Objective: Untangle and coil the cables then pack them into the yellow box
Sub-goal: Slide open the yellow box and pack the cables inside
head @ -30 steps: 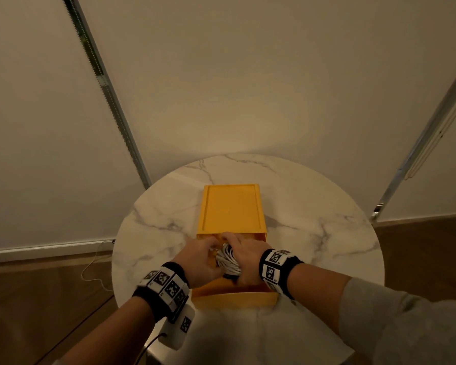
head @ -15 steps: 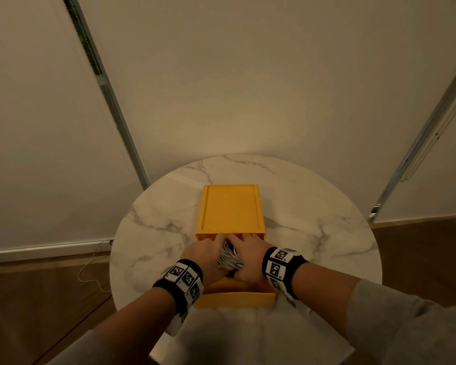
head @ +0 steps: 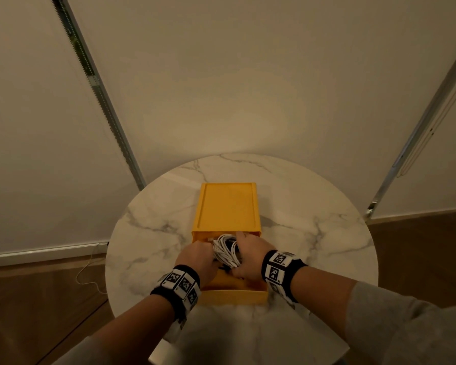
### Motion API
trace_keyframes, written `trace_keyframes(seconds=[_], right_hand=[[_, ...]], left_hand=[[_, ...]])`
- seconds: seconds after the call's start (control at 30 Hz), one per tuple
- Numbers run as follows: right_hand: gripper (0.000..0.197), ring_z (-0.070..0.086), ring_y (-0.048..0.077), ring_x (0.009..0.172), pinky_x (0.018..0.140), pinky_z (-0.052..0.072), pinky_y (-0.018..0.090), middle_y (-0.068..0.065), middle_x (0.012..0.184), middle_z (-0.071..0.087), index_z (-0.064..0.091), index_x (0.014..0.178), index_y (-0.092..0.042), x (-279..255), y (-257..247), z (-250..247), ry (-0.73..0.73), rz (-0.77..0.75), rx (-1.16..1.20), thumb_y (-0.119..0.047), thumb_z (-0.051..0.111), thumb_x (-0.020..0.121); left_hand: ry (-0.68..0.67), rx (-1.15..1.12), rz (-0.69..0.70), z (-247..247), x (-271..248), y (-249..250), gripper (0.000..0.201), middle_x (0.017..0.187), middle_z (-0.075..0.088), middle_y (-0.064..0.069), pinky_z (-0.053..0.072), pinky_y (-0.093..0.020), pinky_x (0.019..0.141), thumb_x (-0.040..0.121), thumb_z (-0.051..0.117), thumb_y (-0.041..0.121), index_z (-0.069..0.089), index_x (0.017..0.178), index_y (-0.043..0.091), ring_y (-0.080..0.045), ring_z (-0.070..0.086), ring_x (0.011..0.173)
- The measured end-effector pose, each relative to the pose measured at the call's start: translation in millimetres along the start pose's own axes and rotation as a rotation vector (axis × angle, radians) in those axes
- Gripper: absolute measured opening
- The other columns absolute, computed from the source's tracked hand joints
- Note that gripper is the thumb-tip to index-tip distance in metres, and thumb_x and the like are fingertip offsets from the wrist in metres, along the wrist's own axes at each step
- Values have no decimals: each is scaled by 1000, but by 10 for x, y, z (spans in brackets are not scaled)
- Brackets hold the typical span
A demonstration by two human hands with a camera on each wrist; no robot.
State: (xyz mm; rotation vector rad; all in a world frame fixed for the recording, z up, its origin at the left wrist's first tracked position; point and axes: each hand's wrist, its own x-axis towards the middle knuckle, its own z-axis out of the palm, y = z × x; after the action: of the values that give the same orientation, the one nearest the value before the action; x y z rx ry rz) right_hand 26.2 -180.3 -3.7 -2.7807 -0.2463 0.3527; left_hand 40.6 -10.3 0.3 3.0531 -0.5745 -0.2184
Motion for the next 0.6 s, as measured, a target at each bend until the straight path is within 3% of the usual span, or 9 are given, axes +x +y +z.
trace_keyframes(seconds=[0.17, 0.33, 0.47, 0.6], right_hand=[[85, 46, 31, 127, 105, 45, 41, 13, 138, 50, 40, 139, -10, 15, -59, 19, 46, -24, -90, -54, 78, 77], [82, 47, 33, 125, 105, 44, 44, 14, 137, 52, 41, 139, -9, 52, -69, 1, 40, -12, -167, -52, 77, 79], [76, 50, 32, 123, 102, 47, 43, 14, 136, 52, 43, 135, -10, 39, -76, -15, 26, -31, -159, -45, 80, 78], [76, 50, 32, 124, 101, 48, 43, 13, 137, 51, 42, 136, -12, 21, -45, -1, 37, -47, -146, -43, 80, 78]], left_hand=[[16, 58, 23, -115, -74, 45, 23, 90, 70, -4, 53, -32, 71, 98, 53, 37, 54, 82, 20, -24, 67, 86], [-25, 143, 2, -22, -106, 102, 29, 94, 71, -4, 54, -34, 73, 103, 42, 32, 65, 92, 18, -25, 68, 88], [-104, 42, 117, 36, -33, 56, 29, 100, 70, -2, 53, -33, 73, 99, 36, 39, 61, 103, 25, -25, 67, 88], [-182, -153, 293, -35, -57, -3, 26, 105, 70, -3, 46, -26, 78, 97, 49, 36, 67, 105, 20, -21, 63, 94]])
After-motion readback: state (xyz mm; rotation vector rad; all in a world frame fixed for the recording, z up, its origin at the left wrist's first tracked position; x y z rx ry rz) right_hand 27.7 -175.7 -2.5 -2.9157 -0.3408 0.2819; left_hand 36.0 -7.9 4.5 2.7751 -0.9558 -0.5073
